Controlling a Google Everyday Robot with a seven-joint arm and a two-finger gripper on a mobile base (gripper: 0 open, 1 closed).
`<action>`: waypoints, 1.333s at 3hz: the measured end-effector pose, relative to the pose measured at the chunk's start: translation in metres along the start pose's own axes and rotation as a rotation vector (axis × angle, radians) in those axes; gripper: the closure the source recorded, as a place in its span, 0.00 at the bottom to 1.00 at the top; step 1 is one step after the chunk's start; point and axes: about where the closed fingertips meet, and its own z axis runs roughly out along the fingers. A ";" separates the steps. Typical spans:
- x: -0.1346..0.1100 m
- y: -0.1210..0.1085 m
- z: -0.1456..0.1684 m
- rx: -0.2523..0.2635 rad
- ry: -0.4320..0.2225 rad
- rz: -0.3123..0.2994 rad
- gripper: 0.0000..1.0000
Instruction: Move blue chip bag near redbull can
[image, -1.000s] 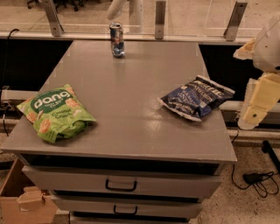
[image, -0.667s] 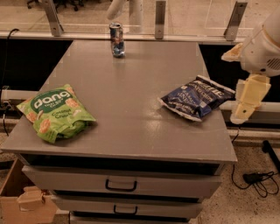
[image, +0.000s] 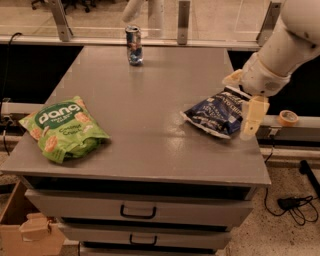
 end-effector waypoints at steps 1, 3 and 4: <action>0.000 -0.011 0.027 -0.041 -0.032 -0.024 0.14; 0.000 -0.015 0.037 -0.066 -0.052 -0.027 0.59; -0.002 -0.016 0.029 -0.066 -0.052 -0.027 0.83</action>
Offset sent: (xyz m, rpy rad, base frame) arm 0.0243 0.0114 -0.0475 0.0577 0.0851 0.0659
